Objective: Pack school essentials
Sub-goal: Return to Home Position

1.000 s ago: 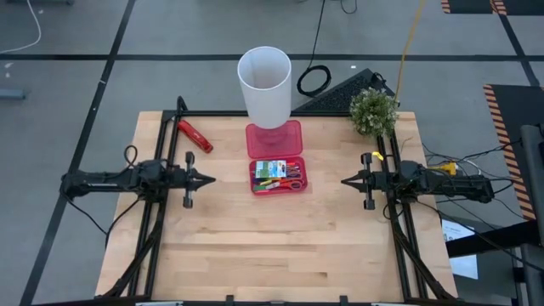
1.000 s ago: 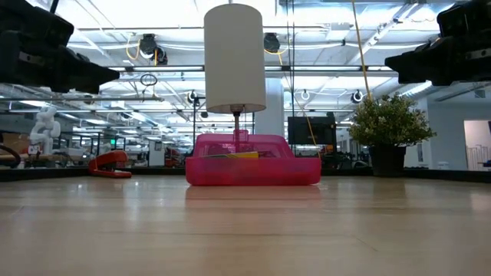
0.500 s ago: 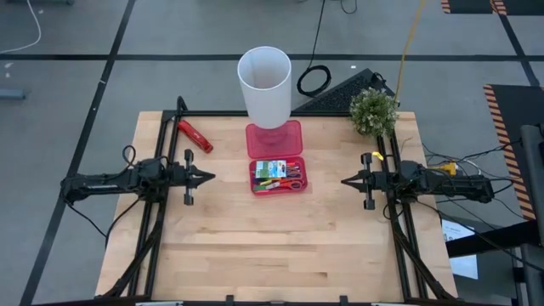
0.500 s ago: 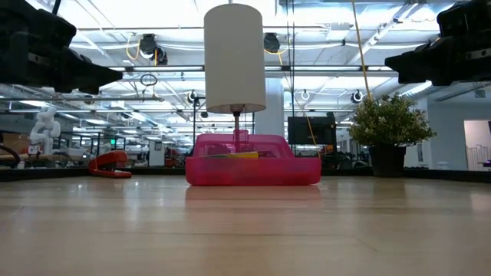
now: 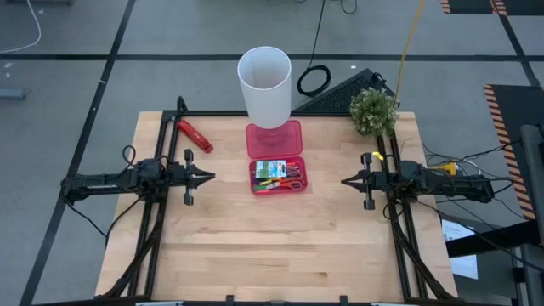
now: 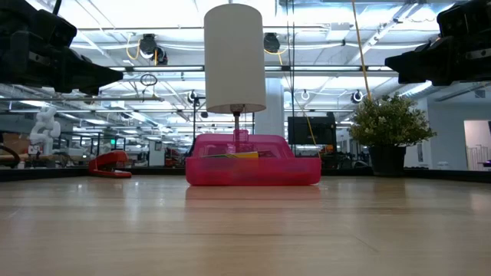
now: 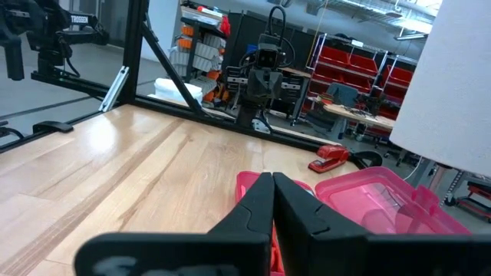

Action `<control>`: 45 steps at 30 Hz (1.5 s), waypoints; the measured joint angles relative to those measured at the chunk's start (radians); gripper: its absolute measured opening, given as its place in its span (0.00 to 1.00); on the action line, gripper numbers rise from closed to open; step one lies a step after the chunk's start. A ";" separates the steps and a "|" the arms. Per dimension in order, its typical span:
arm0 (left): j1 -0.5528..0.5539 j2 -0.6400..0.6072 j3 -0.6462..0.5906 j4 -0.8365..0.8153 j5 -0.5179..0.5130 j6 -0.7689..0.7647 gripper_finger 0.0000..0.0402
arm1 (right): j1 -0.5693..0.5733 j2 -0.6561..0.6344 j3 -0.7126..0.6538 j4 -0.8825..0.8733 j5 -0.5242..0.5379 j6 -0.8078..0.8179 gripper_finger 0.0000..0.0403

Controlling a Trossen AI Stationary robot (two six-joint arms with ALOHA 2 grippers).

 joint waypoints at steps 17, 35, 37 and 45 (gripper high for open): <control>0.000 0.000 0.000 -0.001 -0.001 0.000 0.10 | 0.000 0.000 0.000 0.001 0.000 0.000 0.00; 0.000 0.000 0.000 -0.001 -0.001 0.001 0.10 | 0.000 0.000 0.000 0.001 0.000 0.000 0.00; 0.000 0.000 0.000 -0.001 -0.002 0.001 0.10 | 0.000 0.000 0.000 0.001 0.000 0.000 0.00; 0.000 0.000 0.000 -0.001 -0.002 0.001 0.10 | 0.000 0.000 0.000 0.001 0.000 0.000 0.00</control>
